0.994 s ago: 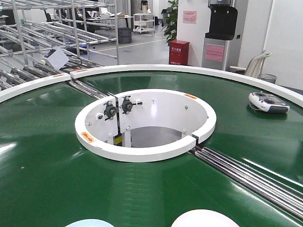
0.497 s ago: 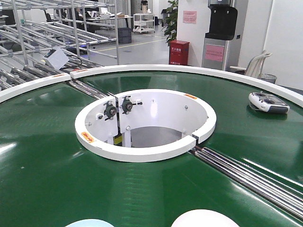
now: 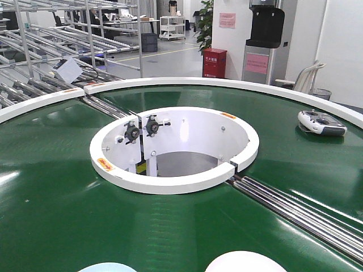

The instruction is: Grab plate from conveyor and place on tray

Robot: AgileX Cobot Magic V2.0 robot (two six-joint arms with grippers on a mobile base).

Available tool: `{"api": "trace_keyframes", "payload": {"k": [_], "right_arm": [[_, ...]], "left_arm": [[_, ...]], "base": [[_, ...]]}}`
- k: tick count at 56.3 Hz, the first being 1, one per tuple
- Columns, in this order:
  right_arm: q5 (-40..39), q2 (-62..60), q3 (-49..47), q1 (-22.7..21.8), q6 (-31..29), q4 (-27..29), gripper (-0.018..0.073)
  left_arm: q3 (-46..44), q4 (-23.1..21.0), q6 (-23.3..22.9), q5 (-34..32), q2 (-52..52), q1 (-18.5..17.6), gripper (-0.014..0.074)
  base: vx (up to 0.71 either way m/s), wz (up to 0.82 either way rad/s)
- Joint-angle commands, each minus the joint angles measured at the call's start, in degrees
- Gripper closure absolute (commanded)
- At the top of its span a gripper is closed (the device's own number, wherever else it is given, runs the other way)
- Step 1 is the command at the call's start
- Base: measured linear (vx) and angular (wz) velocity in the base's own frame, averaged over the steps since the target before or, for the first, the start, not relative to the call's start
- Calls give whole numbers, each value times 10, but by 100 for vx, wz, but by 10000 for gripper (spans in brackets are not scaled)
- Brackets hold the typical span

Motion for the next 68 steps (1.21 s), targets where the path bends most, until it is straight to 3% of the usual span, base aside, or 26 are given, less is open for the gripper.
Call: {"api": "trace_keyframes", "payload": {"k": [1, 6, 11, 20, 29, 41, 51, 59, 68], "right_arm": [[-117, -6, -1, 0, -1, -5, 568], [-126, -6, -58, 0, 0, 5, 568], [-64, 4, -165, 0, -4, 4, 568], [19, 120, -356, 0, -65, -4, 568], [35, 242, -455, 0, -73, -3, 568], [49, 316, -462, 0, -43, 58, 568], [78, 336, -459, 0, -41, 68, 545], [79, 336, -459, 0, -43, 67, 435], [78, 336, -459, 0, -43, 67, 188]], "left_arm": [[3, -2, -6, -134, -5, 1, 594], [-42, -3, -45, -149, -4, 1, 594], [-152, -1, -76, -81, 5, 1, 594], [-373, -1, -22, 14, 138, 1, 594], [-503, -1, -20, 84, 289, 1, 594], [-511, -1, -20, 97, 374, 1, 594], [-511, -1, -18, 106, 384, 1, 584], [-511, -1, -18, 102, 384, 1, 504], [-511, -1, -18, 103, 384, 1, 335]], "base": [[0, 0], [0, 0], [0, 0], [0, 0], [0, 0], [0, 0], [0, 0], [0, 0], [0, 0]]}}
